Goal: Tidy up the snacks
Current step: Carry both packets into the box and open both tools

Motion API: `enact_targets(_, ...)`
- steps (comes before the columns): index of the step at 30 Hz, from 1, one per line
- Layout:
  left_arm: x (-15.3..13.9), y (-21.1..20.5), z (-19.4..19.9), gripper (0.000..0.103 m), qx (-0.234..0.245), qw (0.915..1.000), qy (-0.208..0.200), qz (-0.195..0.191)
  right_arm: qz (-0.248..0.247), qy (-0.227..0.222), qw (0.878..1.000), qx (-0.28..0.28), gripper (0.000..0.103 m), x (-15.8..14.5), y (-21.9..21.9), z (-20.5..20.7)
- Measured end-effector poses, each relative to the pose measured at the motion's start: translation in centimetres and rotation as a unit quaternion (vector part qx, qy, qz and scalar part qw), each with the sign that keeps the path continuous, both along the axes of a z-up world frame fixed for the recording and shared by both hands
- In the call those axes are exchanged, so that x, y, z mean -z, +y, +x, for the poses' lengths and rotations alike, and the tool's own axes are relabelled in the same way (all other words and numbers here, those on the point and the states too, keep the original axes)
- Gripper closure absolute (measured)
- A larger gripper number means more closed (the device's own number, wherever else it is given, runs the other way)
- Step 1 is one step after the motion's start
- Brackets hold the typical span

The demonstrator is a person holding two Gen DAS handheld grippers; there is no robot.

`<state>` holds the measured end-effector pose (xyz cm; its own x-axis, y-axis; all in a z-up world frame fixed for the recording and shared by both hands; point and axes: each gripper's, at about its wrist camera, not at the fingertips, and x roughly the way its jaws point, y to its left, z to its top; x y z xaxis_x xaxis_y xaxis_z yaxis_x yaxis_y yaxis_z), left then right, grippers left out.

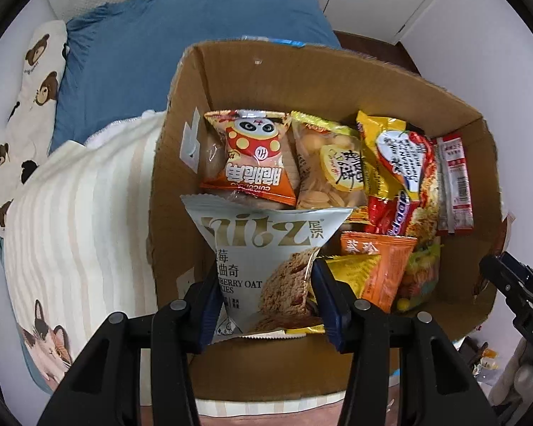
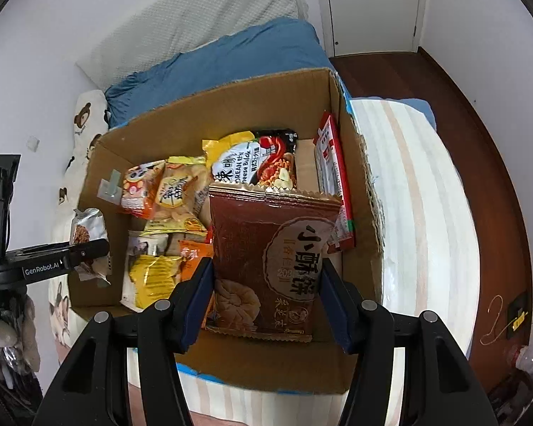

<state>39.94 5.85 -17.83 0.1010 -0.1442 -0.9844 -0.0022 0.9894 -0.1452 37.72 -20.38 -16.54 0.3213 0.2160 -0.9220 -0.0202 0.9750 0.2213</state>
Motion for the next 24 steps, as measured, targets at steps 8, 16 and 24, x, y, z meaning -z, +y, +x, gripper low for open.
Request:
enact_targets(8, 2.6, 0.5, 1.2, 0.047, -0.007, 0.9992, 0.038, -0.011, -0.009, 0.040, 0.999, 0.005, 0.020, 2.9, 0.1, 0.8)
enact_targets(16, 1.9, -0.5, 0.9, 0.012, 0.008, 0.9998, 0.019, -0.007, -0.001, 0.045, 0.999, 0.006, 0.009, 2.9, 0.2, 0.2)
enact_targets(24, -0.7, -2.2, -0.8, 0.012, 0.020, 0.9993, -0.031, 0.008, -0.013, 0.038, 0.999, 0.003, 0.009, 2.3, 0.5, -0.6)
